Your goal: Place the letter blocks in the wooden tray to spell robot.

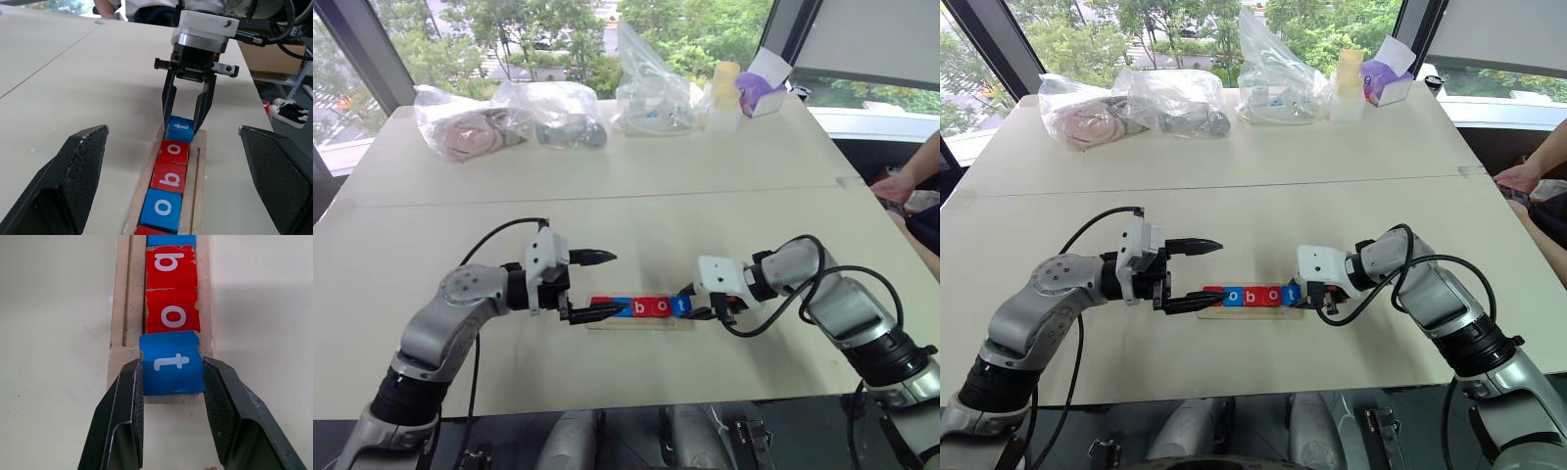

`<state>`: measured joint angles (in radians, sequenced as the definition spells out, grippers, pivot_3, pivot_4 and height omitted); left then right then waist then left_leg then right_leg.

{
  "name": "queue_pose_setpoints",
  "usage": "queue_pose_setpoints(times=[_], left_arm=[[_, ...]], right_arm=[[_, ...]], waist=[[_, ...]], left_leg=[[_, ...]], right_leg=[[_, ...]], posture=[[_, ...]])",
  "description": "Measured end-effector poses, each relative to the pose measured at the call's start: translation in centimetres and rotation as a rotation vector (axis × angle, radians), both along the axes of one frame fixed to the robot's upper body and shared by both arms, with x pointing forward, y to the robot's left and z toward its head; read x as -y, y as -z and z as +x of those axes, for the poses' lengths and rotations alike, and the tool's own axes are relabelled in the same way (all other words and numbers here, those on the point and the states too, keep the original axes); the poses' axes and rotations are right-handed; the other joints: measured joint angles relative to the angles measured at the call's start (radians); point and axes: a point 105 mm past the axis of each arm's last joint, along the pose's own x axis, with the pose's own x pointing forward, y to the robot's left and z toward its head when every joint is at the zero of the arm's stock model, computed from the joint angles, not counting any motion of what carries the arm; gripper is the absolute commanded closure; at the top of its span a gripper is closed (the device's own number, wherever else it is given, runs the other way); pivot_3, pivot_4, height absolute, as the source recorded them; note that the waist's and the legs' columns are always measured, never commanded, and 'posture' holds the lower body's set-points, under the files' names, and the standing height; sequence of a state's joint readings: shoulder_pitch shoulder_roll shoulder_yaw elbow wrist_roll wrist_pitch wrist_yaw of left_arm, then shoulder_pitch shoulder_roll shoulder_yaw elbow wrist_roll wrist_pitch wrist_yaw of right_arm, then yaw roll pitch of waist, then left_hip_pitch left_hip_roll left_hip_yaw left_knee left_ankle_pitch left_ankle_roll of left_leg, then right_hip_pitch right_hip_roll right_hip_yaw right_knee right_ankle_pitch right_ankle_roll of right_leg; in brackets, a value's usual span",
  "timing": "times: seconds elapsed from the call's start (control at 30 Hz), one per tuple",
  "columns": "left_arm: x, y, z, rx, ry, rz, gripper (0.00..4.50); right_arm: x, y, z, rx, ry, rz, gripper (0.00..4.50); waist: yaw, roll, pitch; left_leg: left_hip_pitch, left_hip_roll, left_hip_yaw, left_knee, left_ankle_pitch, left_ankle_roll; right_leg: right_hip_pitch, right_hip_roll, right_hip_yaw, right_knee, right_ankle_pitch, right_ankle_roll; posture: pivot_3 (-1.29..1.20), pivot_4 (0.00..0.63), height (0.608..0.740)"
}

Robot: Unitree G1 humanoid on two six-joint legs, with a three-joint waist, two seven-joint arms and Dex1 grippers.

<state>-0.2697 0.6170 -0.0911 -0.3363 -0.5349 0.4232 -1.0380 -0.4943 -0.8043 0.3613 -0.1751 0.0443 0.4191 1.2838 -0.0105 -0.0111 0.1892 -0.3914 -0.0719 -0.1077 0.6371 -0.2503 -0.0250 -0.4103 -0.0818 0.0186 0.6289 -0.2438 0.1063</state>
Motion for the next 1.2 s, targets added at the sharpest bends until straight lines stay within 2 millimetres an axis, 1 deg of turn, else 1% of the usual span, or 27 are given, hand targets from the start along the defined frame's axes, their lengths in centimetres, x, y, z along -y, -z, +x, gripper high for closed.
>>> queue_pose_setpoints(times=[0.6, 0.67, 0.7, 0.73, 0.77, 0.83, 0.97, 1.07, 1.13, 1.2], left_arm=[[0.0, 0.0, 0.1, 0.001, -0.005, 0.000, 0.00], [0.0, 0.0, 0.1, 0.001, -0.006, 0.000, 0.00], [0.0, 0.0, 0.1, 0.001, -0.007, 0.000, 0.00], [0.0, 0.0, 0.1, 0.001, -0.008, -0.001, 0.00], [0.0, 0.0, 0.1, 0.000, -0.009, -0.001, 0.00], [0.0, 0.0, 0.1, 0.000, -0.010, -0.001, 0.00], [0.0, 0.0, 0.2, 0.000, -0.014, -0.001, 0.00], [0.0, 0.0, 0.2, 0.000, -0.015, -0.003, 0.00], [0.0, 0.0, 0.2, 0.000, -0.015, -0.003, 0.00], [0.0, 0.0, 0.2, 0.000, -0.015, -0.003, 0.00]], right_arm=[[-0.1, 0.3, -0.1, -0.050, 0.057, 0.007, 3.36], [-0.1, 0.4, -0.1, -0.050, 0.059, 0.008, 2.33], [-0.1, 0.4, -0.1, -0.050, 0.061, 0.010, 2.01], [-0.2, 0.4, -0.1, -0.049, 0.061, 0.013, 1.47], [-0.3, 0.4, -0.1, -0.049, 0.060, 0.017, 1.04], [-0.5, 0.4, 0.0, -0.050, 0.059, 0.024, 0.03], [-0.6, 0.2, 0.0, -0.052, 0.065, 0.034, 0.03], [-0.7, -0.4, 0.2, -0.043, 0.064, 0.052, 0.03], [-0.4, -1.2, 0.4, -0.021, 0.076, 0.058, 0.03], [0.5, -1.9, 0.8, 0.009, 0.101, 0.049, 0.03]], waist=[[0.000, 0.000, 0.000], [0.000, 0.000, 0.000], [0.000, 0.000, 0.000], [0.000, 0.000, 0.000], [0.000, 0.000, 0.000], [0.000, 0.000, 0.000], [0.000, 0.000, 0.000], [0.000, 0.000, 0.000], [0.000, 0.000, 0.000], [0.001, 0.000, 0.000]], left_leg=[[0.000, 0.000, 0.000, 0.000, 0.000, 0.000], [0.000, 0.000, 0.000, 0.000, 0.000, 0.000], [0.000, 0.000, 0.000, 0.000, 0.000, 0.000], [0.000, 0.000, 0.000, 0.000, 0.000, 0.000], [0.000, 0.000, 0.000, 0.000, 0.000, 0.000], [0.000, 0.000, 0.000, 0.000, 0.000, 0.000], [0.000, 0.000, 0.000, 0.000, 0.000, 0.000], [0.000, 0.000, 0.000, 0.000, 0.000, 0.000], [0.000, 0.000, 0.000, 0.000, 0.000, 0.000], [0.000, 0.000, 0.000, 0.000, 0.000, 0.000]], right_leg=[[0.000, 0.000, 0.000, 0.000, 0.000, 0.000], [0.000, 0.000, 0.000, 0.000, 0.000, 0.000], [0.000, 0.000, 0.000, 0.000, 0.000, 0.000], [0.000, 0.000, 0.000, 0.000, 0.000, 0.000], [0.000, 0.000, 0.000, 0.000, 0.000, 0.000], [0.000, 0.000, 0.000, 0.000, 0.000, 0.000], [0.000, 0.000, 0.000, 0.000, 0.000, 0.000], [0.000, 0.000, 0.000, 0.000, 0.000, 0.000], [0.000, 0.000, 0.000, 0.000, 0.000, 0.000], [0.000, 0.000, 0.000, 0.000, 0.000, 0.000]], posture=[[0.00, 0.150, 0.740], [0.00, 0.150, 0.740], [0.00, 0.150, 0.740], [0.00, 0.150, 0.740], [0.00, 0.150, 0.740], [0.00, 0.150, 0.740], [0.00, 0.150, 0.740], [0.00, 0.150, 0.740], [0.00, 0.150, 0.740], [0.00, 0.150, 0.740]])
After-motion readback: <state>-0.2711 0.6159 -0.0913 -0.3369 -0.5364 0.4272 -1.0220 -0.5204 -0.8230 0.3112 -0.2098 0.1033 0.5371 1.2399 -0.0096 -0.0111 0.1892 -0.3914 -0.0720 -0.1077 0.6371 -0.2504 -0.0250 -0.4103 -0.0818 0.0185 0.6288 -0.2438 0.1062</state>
